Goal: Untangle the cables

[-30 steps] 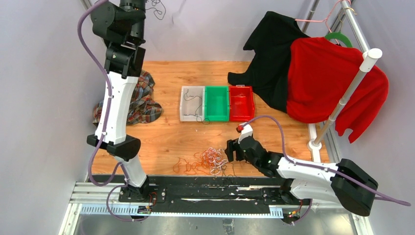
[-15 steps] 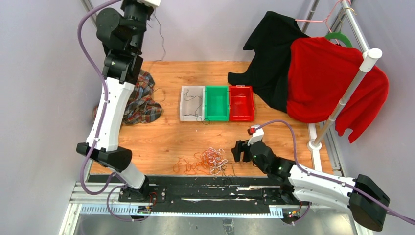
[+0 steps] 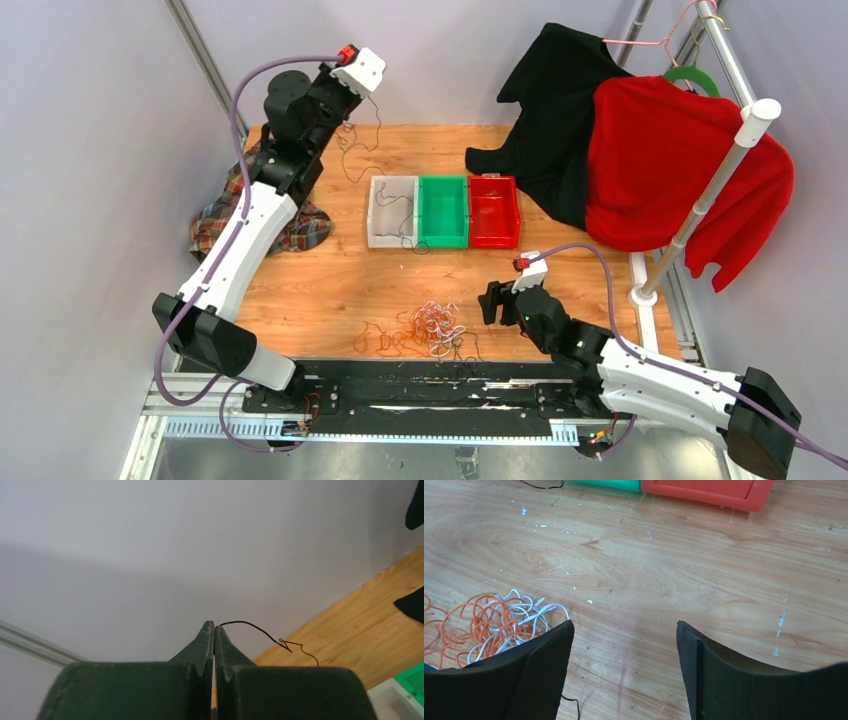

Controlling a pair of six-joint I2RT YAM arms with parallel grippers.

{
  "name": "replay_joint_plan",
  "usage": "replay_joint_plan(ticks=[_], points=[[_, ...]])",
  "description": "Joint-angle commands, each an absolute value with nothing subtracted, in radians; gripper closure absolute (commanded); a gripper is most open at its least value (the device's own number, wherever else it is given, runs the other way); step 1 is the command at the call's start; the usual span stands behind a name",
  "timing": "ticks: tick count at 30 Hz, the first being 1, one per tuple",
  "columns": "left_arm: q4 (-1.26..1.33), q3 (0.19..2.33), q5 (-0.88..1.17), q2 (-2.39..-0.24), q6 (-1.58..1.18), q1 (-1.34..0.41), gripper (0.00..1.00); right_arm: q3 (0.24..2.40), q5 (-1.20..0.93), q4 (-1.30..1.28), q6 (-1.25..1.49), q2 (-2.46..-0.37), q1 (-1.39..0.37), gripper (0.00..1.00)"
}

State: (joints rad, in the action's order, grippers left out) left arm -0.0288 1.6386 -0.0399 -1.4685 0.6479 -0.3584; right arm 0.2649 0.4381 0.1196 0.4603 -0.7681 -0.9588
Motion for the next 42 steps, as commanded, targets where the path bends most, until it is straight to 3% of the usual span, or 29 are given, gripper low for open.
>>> replay_joint_plan(ticks=[1,8,19,42], points=[[0.015,1.617,-0.020,-1.435,0.666,-0.393,1.00,0.285,0.496,0.068,0.457,-0.736,-0.948,0.26],[0.057,1.639,-0.052,-1.453,0.676,-0.407,1.00,0.285,0.494,0.052,0.463,-0.721,-0.948,0.26],[0.325,1.622,-0.155,-1.435,0.734,-0.420,1.00,0.286,0.486,0.054,0.462,-0.727,-0.949,0.26],[0.023,1.400,-0.003,-1.411,0.517,-0.459,1.00,0.276,0.498,0.062,0.466,-0.721,-0.947,0.26]])
